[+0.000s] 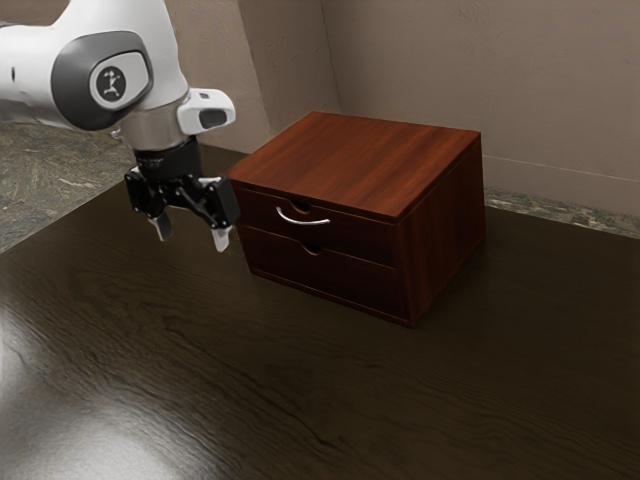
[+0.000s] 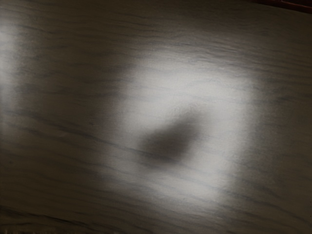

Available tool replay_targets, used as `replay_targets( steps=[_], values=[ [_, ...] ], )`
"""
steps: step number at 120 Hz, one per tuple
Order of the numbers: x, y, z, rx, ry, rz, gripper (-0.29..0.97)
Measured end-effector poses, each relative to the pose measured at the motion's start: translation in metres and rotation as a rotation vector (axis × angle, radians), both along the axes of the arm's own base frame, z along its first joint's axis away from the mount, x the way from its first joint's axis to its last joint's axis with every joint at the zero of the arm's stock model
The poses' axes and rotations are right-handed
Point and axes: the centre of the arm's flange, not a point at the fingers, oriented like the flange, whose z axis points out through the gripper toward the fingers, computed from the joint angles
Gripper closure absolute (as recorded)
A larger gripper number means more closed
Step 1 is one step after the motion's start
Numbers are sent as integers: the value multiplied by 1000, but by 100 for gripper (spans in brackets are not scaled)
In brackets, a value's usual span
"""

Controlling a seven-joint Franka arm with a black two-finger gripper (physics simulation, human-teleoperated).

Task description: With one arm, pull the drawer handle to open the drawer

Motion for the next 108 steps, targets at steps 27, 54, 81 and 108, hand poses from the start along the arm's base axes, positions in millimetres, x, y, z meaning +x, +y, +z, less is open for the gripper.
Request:
replay_targets(
  steps=[27, 54, 81, 108],
  values=[
    [-5, 24, -1, -24, -1, 63, 0],
    [-3, 14, 0, -18, -1, 54, 0],
    [-7, -24, 44, -18, -77, 14, 0],
    [-11, -66, 87, -68, -182, 216, 0]
  ],
)
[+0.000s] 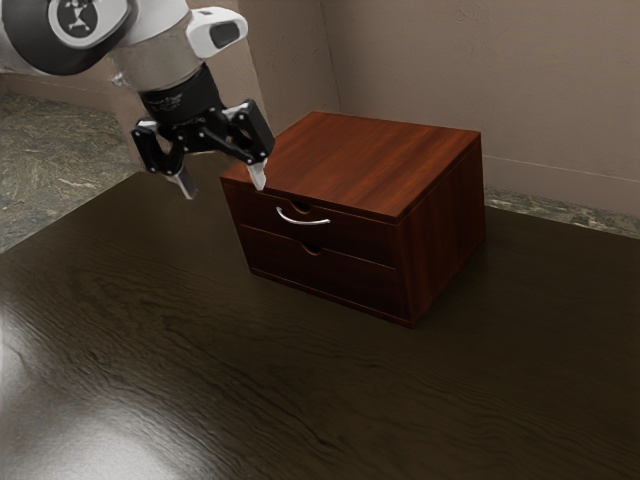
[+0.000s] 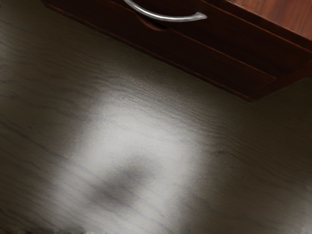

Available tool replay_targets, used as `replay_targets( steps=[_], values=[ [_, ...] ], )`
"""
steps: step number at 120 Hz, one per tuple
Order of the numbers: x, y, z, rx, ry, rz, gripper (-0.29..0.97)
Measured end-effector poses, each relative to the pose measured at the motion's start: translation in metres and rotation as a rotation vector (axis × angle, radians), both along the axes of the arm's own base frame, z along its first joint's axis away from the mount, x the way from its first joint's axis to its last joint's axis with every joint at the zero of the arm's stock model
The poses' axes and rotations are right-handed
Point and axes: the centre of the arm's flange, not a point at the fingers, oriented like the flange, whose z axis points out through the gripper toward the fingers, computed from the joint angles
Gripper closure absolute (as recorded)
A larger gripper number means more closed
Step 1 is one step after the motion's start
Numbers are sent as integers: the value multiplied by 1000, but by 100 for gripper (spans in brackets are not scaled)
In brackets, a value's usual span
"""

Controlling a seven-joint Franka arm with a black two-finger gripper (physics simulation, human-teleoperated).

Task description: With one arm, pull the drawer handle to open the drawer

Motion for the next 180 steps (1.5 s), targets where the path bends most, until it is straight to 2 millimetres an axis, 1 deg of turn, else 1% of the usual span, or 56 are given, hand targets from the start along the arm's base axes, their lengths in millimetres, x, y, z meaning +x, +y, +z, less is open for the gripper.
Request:
replay_targets(
  steps=[20, 28, 35, 39, 42, 47, 55, 62, 66, 71, 78, 84, 93, 100, 106, 115, 124, 132, 167, 180],
  values=[
    [12, -26, -8, -48, -33, 209, 0],
    [23, -36, -24, -58, -19, 279, 0],
    [39, -38, -47, -61, 0, 347, 0],
    [45, -32, -68, -68, 14, 394, 0],
    [46, -25, -80, -77, 15, 434, 0],
    [39, -9, -95, -97, 5, 505, 0],
    [29, 19, -103, -130, -38, 616, 0],
    [26, 43, -106, -155, -79, 709, 0],
    [26, 52, -112, -166, -99, 752, 0],
    [28, 57, -118, -180, -122, 793, 0],
    [32, 55, -122, -199, -155, 828, 0],
    [36, 46, -122, -216, -180, 844, 0],
    [40, 31, -128, -239, -202, 860, 0],
    [42, 26, -131, -255, -218, 881, 0],
    [43, 28, -134, -266, -229, 908, 0],
    [40, 38, -142, -278, -238, 958, 0],
    [39, 49, -144, -291, -256, 1003, 0],
    [40, 55, -146, -302, -270, 1034, 0],
    [55, 50, -163, -335, -299, 1098, 0],
    [58, 50, -164, -349, -306, 1117, 0]
  ],
)
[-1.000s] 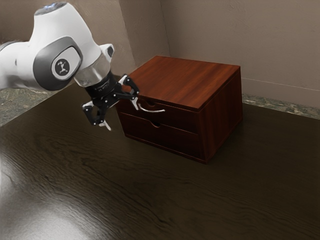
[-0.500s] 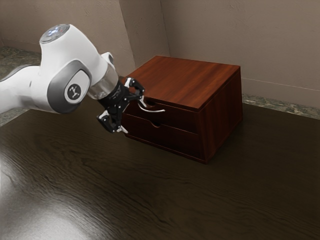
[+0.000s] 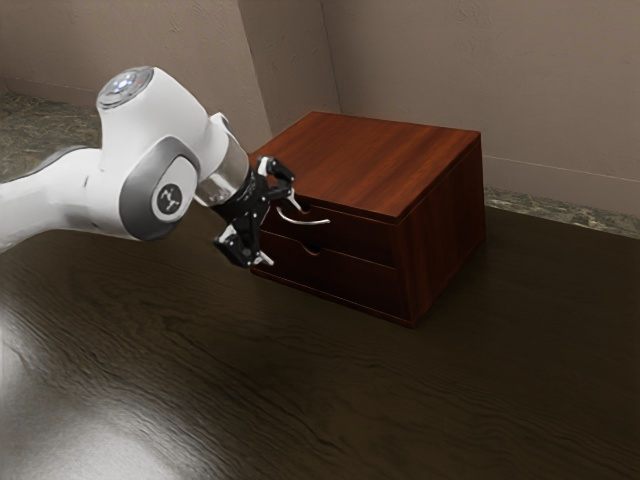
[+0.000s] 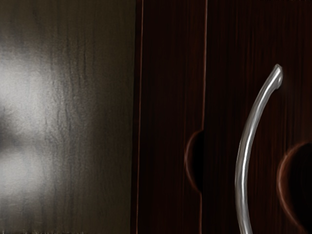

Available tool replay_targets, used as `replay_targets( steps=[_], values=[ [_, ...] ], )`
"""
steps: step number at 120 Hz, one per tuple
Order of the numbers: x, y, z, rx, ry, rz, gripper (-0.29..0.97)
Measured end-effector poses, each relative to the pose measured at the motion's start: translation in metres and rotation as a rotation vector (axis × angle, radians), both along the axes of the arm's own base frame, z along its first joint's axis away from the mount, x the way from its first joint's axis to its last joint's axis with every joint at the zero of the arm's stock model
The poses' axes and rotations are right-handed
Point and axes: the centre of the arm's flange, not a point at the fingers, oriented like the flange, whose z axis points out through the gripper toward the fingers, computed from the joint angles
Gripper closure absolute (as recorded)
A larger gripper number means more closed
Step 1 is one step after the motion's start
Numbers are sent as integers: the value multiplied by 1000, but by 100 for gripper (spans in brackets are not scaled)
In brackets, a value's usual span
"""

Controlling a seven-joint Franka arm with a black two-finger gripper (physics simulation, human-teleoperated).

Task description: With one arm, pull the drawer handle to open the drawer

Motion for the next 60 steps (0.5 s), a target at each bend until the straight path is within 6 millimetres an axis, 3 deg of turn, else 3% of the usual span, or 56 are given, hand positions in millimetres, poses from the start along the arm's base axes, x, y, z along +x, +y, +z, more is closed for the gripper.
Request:
replay_targets(
  steps=[60],
  values=[
    [7, 5, -12, -24, 0, 62, 0]
  ],
)
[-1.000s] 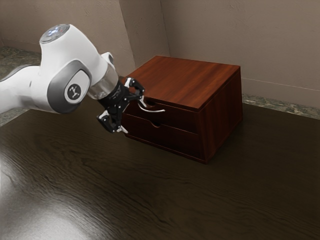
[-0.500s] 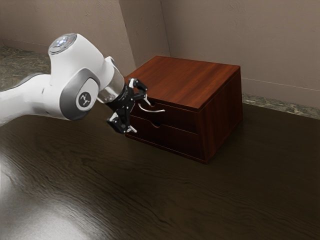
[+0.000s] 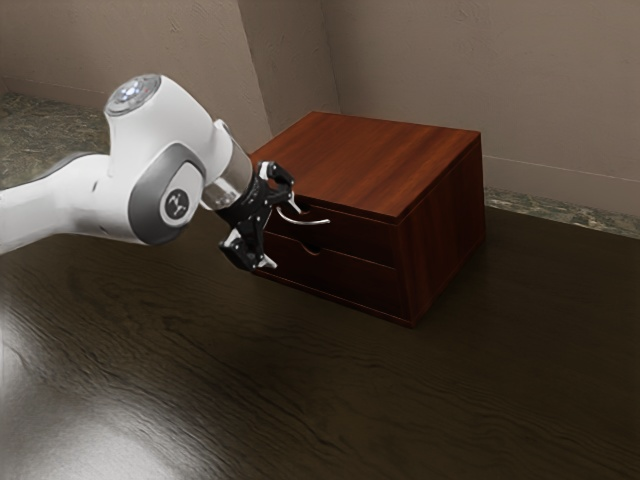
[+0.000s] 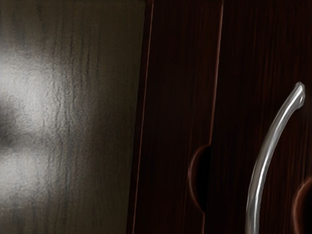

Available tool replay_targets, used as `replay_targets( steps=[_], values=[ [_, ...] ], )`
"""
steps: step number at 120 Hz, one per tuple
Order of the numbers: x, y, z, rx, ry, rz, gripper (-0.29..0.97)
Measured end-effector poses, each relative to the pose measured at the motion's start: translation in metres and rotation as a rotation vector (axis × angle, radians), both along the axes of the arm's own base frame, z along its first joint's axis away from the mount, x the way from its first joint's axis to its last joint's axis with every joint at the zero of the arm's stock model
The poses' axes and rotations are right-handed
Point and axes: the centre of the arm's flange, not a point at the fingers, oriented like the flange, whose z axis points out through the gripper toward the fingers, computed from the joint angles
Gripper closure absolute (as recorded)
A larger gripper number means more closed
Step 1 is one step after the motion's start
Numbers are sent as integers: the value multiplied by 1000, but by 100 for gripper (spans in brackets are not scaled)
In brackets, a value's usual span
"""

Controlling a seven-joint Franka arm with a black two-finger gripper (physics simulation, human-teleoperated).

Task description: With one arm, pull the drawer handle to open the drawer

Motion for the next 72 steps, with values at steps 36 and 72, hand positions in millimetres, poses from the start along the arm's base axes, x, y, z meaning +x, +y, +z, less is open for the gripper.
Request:
replay_targets(
  steps=[36, 72],
  values=[
    [3, 23, -4, 0, -12, 53, 0],
    [11, 21, -10, 0, -18, 61, 0]
  ],
)
